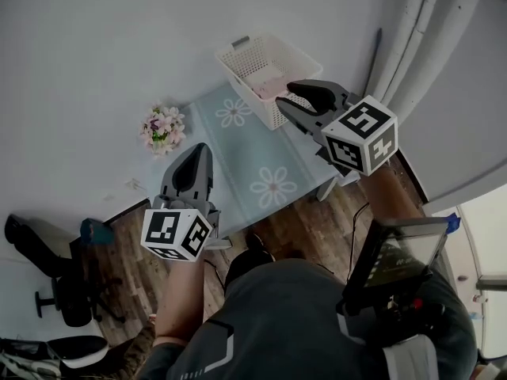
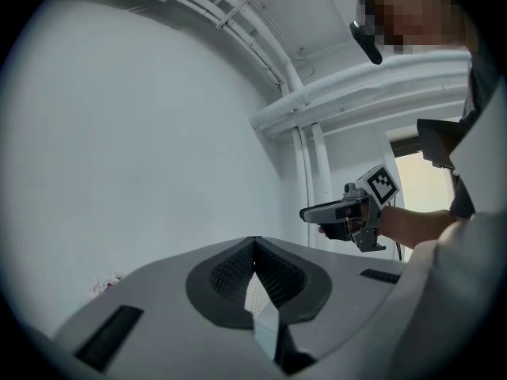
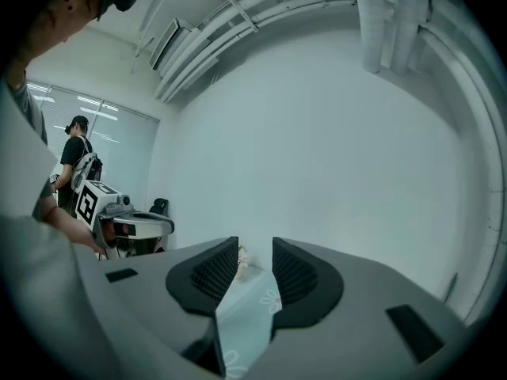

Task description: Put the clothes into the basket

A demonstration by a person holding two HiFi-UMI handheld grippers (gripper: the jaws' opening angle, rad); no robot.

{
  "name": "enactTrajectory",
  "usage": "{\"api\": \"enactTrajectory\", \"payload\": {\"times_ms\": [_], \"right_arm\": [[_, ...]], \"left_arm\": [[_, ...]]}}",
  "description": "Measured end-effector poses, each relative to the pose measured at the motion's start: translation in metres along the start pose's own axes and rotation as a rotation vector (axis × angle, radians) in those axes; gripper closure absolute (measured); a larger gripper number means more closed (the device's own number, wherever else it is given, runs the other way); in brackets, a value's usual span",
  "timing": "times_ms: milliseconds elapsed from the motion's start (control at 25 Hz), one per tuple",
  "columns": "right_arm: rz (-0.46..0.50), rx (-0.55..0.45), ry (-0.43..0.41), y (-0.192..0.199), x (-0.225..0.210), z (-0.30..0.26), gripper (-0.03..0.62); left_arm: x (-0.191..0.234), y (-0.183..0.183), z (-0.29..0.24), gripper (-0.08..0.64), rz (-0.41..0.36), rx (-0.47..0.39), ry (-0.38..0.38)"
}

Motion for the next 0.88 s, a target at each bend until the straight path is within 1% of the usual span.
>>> {"api": "enactTrajectory", "payload": {"times_ms": [120, 200, 320, 440, 640, 880], "right_arm": [[0.009, -0.002, 0.022, -0.004, 0.02, 0.001, 0.464], [0.008, -0.011, 0.038, -0.009, 0.032, -0.001, 0.476], [-0.043, -0.042, 0.057, -0.017, 0.047, -0.002, 0.49], [-0.078, -0.061, 0.095, -0.024, 0.058, -0.005, 0.503], [-0.103, -0.064, 0.161, -0.025, 0.075, -0.012, 0.532], [-0.127, -0.062, 0.219, -0.021, 0.086, -0.013, 0.577]], "left_arm": [[0.003, -0.002, 0.011, 0.552, 0.016, -0.015, 0.018], [0.01, -0.005, 0.016, 0.552, 0.005, -0.019, 0.03], [0.022, -0.011, 0.025, 0.552, -0.028, -0.01, 0.041], [0.037, -0.016, 0.033, 0.552, -0.038, -0.007, 0.052], [0.057, -0.018, 0.044, 0.552, -0.011, -0.014, 0.074], [0.062, -0.012, 0.045, 0.552, 0.016, -0.025, 0.108]]}}
Point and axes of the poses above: the fingertips, and each gripper's own axes: z backward along the fingers, x to its left, y out of its underside, the point moved 4 cm from there along z, backward along the fingers, and after that the axes turned 6 degrees about x, right-handed, at the moved point
